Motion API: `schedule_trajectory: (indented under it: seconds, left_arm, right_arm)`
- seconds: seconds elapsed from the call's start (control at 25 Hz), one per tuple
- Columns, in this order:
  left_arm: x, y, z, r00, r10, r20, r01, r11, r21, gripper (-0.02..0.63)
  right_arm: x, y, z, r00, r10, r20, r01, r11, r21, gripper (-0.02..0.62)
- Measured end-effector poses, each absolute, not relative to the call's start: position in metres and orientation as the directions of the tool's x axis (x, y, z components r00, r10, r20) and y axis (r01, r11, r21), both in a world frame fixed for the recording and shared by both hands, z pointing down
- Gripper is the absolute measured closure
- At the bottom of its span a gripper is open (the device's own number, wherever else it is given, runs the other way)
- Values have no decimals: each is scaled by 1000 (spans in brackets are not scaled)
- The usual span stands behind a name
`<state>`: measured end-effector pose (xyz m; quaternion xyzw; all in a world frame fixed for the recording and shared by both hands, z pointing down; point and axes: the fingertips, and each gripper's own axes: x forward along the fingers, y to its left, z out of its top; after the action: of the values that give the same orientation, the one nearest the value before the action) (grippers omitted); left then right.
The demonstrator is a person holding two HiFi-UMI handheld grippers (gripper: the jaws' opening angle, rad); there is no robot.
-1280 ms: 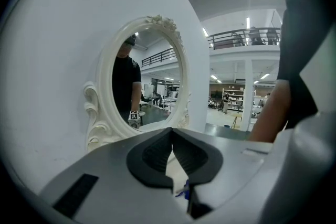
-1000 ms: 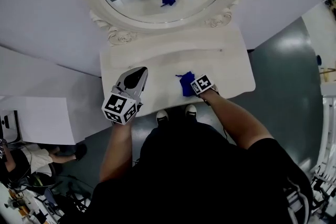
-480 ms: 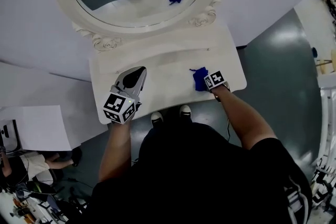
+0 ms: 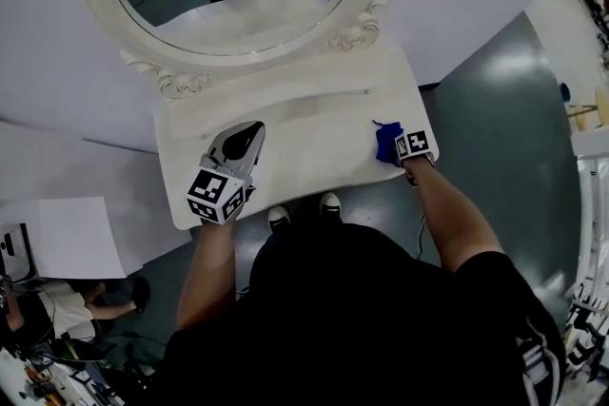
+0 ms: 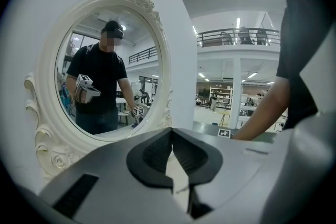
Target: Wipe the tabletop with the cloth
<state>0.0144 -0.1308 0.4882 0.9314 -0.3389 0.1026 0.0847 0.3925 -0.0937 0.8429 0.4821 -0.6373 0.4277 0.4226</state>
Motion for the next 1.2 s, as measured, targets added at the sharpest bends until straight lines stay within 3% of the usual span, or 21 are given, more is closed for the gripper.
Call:
schedule_trajectory:
  seconds: [0.28,0.64,0.92,1.2]
  left_arm:
    - [14,-129,489,748,-614,252,-650,-755,91,597]
    - [-1,-126,483,737,-631,243,-665,-742,86,597]
    - [-36,-124,480,706,-670,230,-701,-707,93,597]
    - [-82,-116,475,654,-724,220,-752,-653,87,597]
  right_arm:
    - [424,-81,842,-142,-269,953,-988,95,-121,537]
    - [422,-83,834,-52,-291,955,-994,105,-22,538]
    - [334,-125,796,-183,-369,911,-964,250,-93,538]
    - [200,-199,735,-394,-402,826,-867,461,-189,538]
